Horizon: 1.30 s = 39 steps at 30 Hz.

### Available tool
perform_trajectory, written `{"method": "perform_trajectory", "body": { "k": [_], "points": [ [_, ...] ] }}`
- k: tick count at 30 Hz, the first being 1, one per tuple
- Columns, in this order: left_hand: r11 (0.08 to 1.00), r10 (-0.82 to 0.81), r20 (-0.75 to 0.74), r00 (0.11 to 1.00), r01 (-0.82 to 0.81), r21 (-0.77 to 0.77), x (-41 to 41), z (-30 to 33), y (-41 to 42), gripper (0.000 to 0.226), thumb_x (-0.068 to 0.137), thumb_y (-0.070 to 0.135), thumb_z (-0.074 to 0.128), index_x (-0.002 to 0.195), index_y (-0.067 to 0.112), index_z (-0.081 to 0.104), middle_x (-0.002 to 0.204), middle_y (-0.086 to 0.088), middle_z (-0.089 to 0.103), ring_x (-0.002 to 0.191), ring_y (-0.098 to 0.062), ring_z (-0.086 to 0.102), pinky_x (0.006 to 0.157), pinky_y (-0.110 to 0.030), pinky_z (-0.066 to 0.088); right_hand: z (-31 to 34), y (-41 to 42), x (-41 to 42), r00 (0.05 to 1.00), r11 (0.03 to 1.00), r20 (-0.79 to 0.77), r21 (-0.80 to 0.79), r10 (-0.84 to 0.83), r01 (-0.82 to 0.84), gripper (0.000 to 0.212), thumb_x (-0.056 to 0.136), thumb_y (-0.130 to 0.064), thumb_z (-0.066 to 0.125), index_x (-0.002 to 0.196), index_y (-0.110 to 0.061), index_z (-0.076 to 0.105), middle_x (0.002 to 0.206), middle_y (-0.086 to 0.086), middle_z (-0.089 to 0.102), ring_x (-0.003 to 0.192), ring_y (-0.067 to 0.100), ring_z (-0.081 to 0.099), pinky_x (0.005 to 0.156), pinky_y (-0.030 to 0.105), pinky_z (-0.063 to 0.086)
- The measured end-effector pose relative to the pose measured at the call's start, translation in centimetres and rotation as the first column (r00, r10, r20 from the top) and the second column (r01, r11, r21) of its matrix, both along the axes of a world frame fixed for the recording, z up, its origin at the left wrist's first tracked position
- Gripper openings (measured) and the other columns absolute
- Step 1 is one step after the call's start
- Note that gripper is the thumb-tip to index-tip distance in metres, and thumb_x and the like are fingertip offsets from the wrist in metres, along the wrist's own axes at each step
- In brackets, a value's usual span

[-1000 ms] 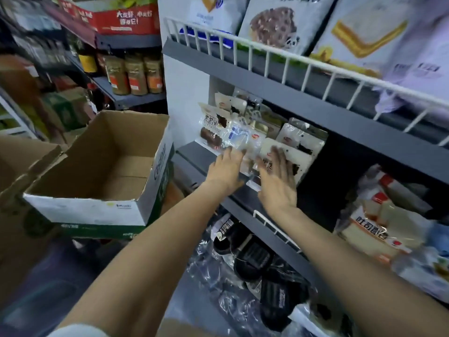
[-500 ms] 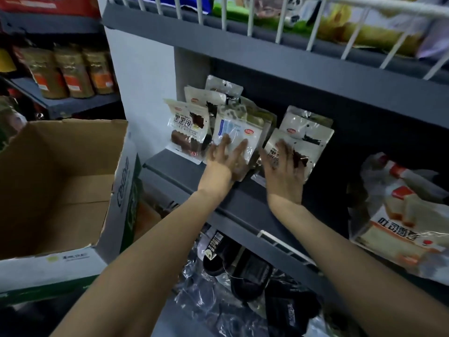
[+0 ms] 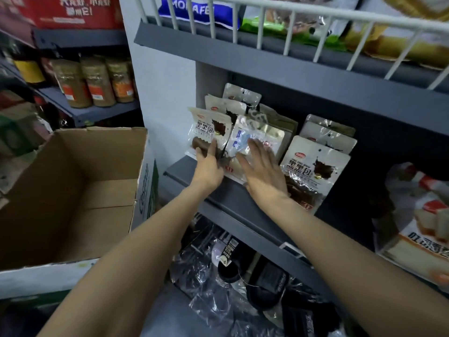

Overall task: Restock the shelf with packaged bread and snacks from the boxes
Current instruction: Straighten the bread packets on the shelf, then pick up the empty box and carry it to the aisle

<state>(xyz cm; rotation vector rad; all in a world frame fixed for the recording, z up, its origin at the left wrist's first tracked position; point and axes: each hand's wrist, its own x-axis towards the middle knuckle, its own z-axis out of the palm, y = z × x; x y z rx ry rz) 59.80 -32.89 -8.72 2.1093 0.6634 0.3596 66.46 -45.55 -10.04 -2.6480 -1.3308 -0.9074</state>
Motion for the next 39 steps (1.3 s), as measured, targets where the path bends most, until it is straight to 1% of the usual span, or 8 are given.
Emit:
{"method": "perform_trajectory", "body": {
  "k": [4, 7, 9, 14, 19, 23, 31, 39],
  "points": [
    [1.0, 0.012, -0.036, 0.999, -0.012, 0.019, 0.9, 0.1, 0.8, 0.068, 0.096, 0.01, 0.047, 0.151, 0.028, 0.012, 0.157, -0.018, -0.001, 0.14, -0.033, 0.028, 0.113, -0.029, 0.023, 0.3, 0.2, 0.3, 0.987, 0.983, 0.01, -0.096, -0.159, 0.159, 0.058, 0.081, -0.01, 0.024, 0.131, -0.022, 0.051, 0.145, 0.016, 0.043, 0.134, 0.031, 0.041, 0.11, 0.044, 0.034],
    [0.998, 0.045, 0.008, 0.999, -0.046, 0.053, 1.4, 0.3, 1.1, 0.063, 0.091, 0.031, 0.059, 0.146, 0.025, 0.029, 0.149, -0.014, 0.018, 0.13, -0.035, 0.039, 0.11, -0.034, 0.031, 0.6, 0.7, 0.2, 0.975, 0.969, -0.015, -0.119, -0.221, 0.217, 0.052, 0.077, -0.008, 0.04, 0.124, -0.025, 0.054, 0.138, 0.013, 0.05, 0.127, 0.028, 0.05, 0.101, 0.043, 0.042],
    [0.959, 0.129, 0.041, 0.991, -0.135, 0.25, 1.5, 0.3, 1.0, 0.059, 0.085, 0.04, 0.064, 0.137, 0.023, 0.04, 0.138, -0.013, 0.03, 0.124, -0.036, 0.039, 0.104, -0.044, 0.035, 1.0, 1.0, 0.2, 0.977, 0.976, -0.061, -0.091, -0.202, 0.197, 0.056, 0.078, -0.01, 0.058, 0.131, -0.025, 0.047, 0.145, 0.013, 0.04, 0.134, 0.028, 0.04, 0.104, 0.042, 0.037],
    [0.914, 0.056, 0.103, 0.993, -0.092, 0.396, 2.9, -0.1, 1.0, 0.073, 0.082, 0.031, 0.066, 0.142, 0.039, 0.026, 0.155, -0.012, 0.003, 0.141, -0.038, 0.009, 0.108, -0.059, 0.027, 3.2, 0.9, 0.6, 0.974, 0.977, -0.104, 0.053, -0.2, 0.206, 0.093, 0.075, -0.037, 0.073, 0.15, -0.025, 0.02, 0.157, 0.019, 0.007, 0.146, 0.036, 0.005, 0.115, 0.052, 0.012],
    [0.905, -0.044, -0.009, 0.999, 0.044, 0.424, 3.1, -0.1, 2.0, 0.071, 0.088, 0.038, 0.058, 0.145, 0.047, 0.016, 0.156, -0.016, 0.004, 0.142, -0.04, 0.006, 0.111, -0.056, 0.026, 4.2, 1.0, 1.8, 0.949, 0.954, -0.127, -0.132, -0.287, 0.27, 0.103, 0.076, -0.056, 0.066, 0.151, -0.026, 0.002, 0.157, 0.019, -0.013, 0.146, 0.035, -0.012, 0.116, 0.048, -0.005],
    [0.912, -0.021, 0.0, 1.0, 0.019, 0.409, 1.7, 1.1, 2.3, 0.061, 0.089, 0.033, 0.058, 0.143, 0.04, 0.029, 0.152, -0.013, 0.018, 0.135, -0.038, 0.025, 0.105, -0.05, 0.037, 5.3, 1.5, -0.1, 0.945, 0.965, -0.208, -0.134, -0.252, 0.227, 0.092, 0.084, -0.044, 0.063, 0.152, -0.021, 0.005, 0.157, 0.017, -0.014, 0.146, 0.032, -0.014, 0.116, 0.046, -0.007],
    [0.923, -0.022, -0.144, 0.989, 0.075, 0.378, -6.0, 3.5, 3.0, 0.028, 0.09, 0.014, 0.047, 0.117, 0.01, 0.052, 0.12, -0.014, 0.058, 0.108, -0.034, 0.056, 0.088, -0.045, 0.048, 7.0, 3.7, -9.1, 0.809, 0.998, -0.585, -0.023, -0.056, 0.053, 0.039, 0.092, -0.018, 0.05, 0.131, -0.016, 0.047, 0.133, 0.009, 0.046, 0.121, 0.027, 0.047, 0.098, 0.041, 0.044],
    [0.948, 0.213, -0.28, 0.936, -0.128, 0.292, -20.1, 1.7, 3.2, 0.02, 0.091, 0.019, 0.047, 0.105, 0.014, 0.059, 0.099, -0.013, 0.068, 0.094, -0.034, 0.062, 0.077, -0.039, 0.051, 5.2, 5.6, -19.3, 0.547, 0.977, -0.836, -0.07, 0.052, -0.201, 0.026, 0.093, -0.014, 0.046, 0.114, -0.011, 0.062, 0.114, 0.012, 0.059, 0.105, 0.03, 0.058, 0.08, 0.037, 0.048]
  ]
}}
